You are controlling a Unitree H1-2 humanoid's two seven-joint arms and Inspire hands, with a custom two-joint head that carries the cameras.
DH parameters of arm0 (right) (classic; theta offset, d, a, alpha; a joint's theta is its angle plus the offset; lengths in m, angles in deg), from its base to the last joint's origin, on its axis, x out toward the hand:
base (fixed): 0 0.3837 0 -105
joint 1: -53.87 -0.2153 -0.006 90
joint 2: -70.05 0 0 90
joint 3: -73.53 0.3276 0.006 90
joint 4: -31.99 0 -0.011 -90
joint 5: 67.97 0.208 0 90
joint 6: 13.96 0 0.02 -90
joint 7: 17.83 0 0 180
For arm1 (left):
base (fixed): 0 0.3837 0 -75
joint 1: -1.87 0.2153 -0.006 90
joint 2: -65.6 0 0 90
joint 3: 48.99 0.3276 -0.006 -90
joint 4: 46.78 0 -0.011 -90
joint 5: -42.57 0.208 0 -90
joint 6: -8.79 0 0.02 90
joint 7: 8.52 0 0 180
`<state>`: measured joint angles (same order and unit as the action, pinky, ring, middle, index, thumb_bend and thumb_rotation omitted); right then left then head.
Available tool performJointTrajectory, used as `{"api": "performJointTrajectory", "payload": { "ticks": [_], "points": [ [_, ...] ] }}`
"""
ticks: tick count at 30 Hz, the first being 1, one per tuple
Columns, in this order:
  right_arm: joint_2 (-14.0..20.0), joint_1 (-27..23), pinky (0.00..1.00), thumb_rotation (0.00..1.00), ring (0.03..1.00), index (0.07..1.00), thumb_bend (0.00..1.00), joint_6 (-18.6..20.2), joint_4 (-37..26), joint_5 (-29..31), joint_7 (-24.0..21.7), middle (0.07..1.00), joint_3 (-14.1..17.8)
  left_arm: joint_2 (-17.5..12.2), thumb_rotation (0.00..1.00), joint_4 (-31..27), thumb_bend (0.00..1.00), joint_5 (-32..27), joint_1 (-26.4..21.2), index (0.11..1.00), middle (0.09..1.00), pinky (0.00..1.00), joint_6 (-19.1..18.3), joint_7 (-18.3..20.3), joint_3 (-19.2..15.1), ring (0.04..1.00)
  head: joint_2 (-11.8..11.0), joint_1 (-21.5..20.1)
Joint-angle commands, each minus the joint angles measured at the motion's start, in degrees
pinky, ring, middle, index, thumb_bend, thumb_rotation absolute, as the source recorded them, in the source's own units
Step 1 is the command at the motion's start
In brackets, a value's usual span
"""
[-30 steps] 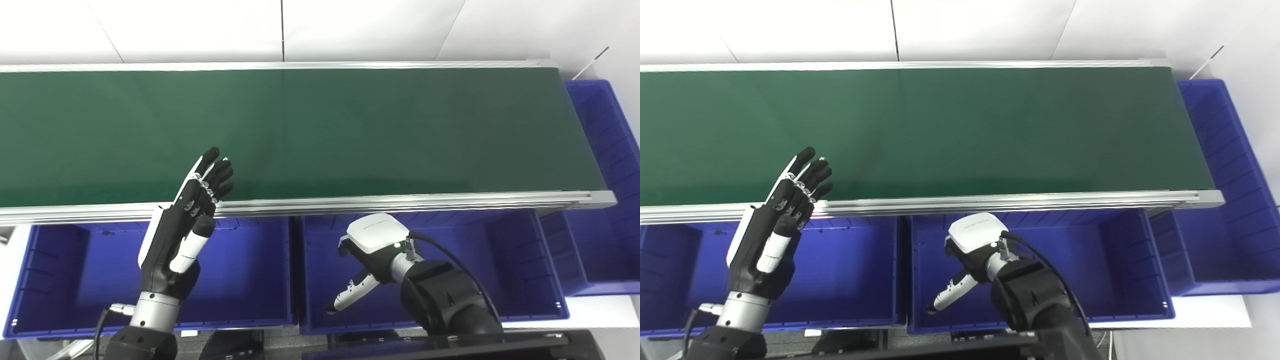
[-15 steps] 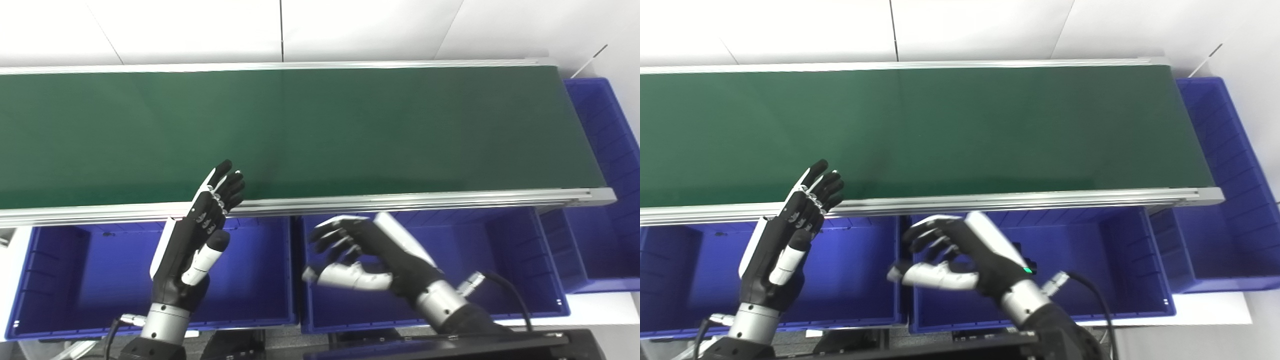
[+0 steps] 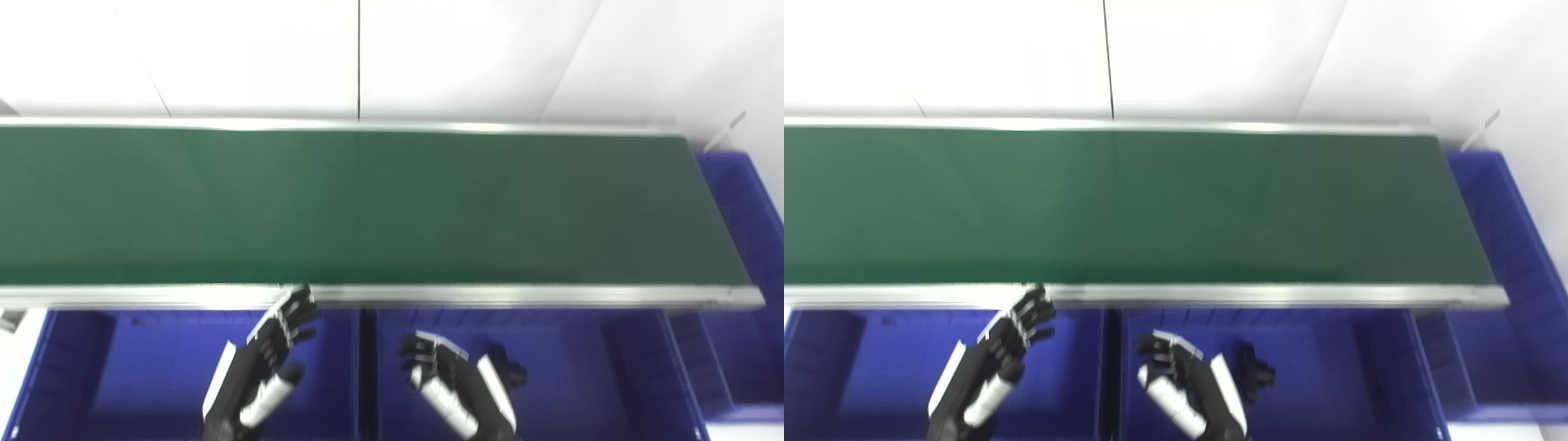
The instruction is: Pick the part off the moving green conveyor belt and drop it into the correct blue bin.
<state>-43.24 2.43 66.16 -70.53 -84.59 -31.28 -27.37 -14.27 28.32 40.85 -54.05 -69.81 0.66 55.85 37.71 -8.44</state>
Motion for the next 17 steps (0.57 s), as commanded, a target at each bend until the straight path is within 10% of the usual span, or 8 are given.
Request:
{"api": "performJointTrajectory", "payload": {
  "ticks": [1, 12, 17],
  "points": [
    [-0.41, -0.71, 0.75, 0.75, 0.808, 0.983, 0.79, -8.76, -0.01, 2.27, 3.09, 0.893, -2.02, 0.71, 0.71, -1.56, 0.82, 0.3, 1.02, 0.856, 0.844, 0.78, 4.32, -0.1, 0.63, 0.836, -0.21, 0.05],
    [1.95, -2.6, 0.77, 0.8, 0.819, 0.981, 0.86, -10.75, 1.9, 4.02, 7.47, 0.893, -6.43, -0.14, 0.7, -2.99, 0.86, -0.18, 1.04, 0.86, 0.852, 0.79, 3.1, 0.38, 0.62, 0.845, 2.04, -1.65],
    [2.94, -3.09, 0.78, 0.8, 0.837, 0.96, 0.84, -9.65, 0.31, 4.05, 8.08, 0.895, -7.95, -0.6, 0.7, -4.46, 0.82, -0.74, 0.59, 0.864, 0.852, 0.79, 1.98, 0.57, 0.49, 0.842, 6.6, -2.83]
  ]
}}
